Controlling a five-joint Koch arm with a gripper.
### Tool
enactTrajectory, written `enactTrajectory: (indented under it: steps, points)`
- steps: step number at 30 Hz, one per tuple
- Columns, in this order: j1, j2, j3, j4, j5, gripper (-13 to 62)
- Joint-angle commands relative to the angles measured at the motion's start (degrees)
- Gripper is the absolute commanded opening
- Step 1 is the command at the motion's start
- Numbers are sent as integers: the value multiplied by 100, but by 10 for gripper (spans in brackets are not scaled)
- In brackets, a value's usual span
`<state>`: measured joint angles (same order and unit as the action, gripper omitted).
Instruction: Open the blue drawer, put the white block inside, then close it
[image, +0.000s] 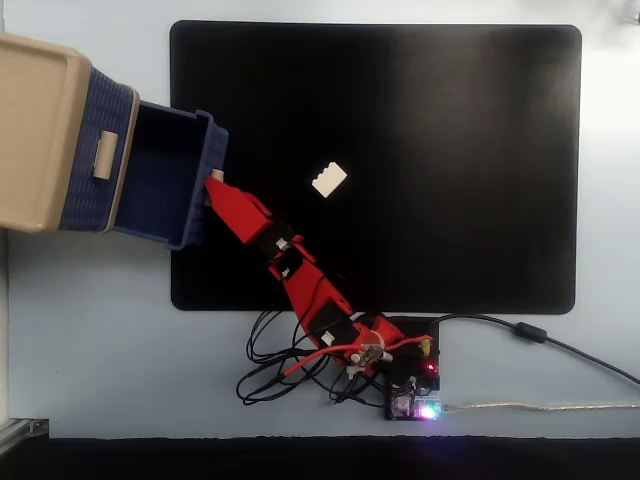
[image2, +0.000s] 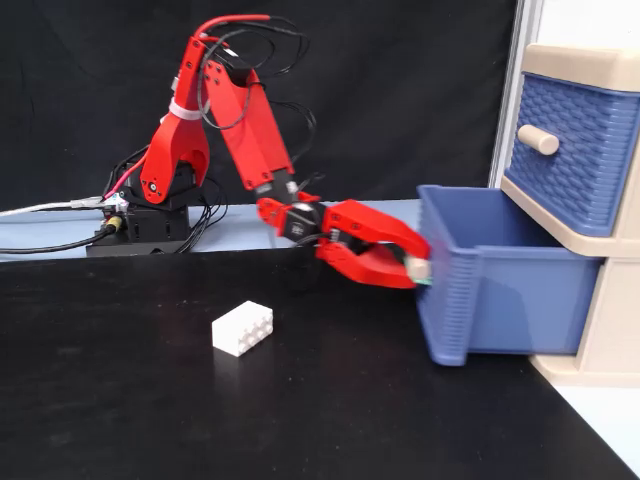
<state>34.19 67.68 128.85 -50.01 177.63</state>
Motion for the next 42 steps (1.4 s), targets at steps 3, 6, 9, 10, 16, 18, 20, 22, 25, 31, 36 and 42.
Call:
enactTrajectory:
  steps: [3,6,9,10,16,18,20,22,25,31,36,42]
  points:
    - [18,272,510,-396,44,14]
    - [53,378,510,-369,26,309]
    - [501,888,571,9,-105,333]
    - [659,1125,598,369,-264,333]
    - [1406,3437,281,5089,-1767,333]
    - [1934,4061,-255,7146,-2382,333]
    - [2549,4271,-1037,9044,-3155,333]
    - [3164,4017,-1881,10538,-3867,334]
    - [3771,3472,-2777,11769,-4342,335]
    - [3858,2531,-3357,11707,-4315,335]
    - [3841,2206,-3902,11646,-3990,335]
    - [3832,1494,-4632,11637,-2874,334]
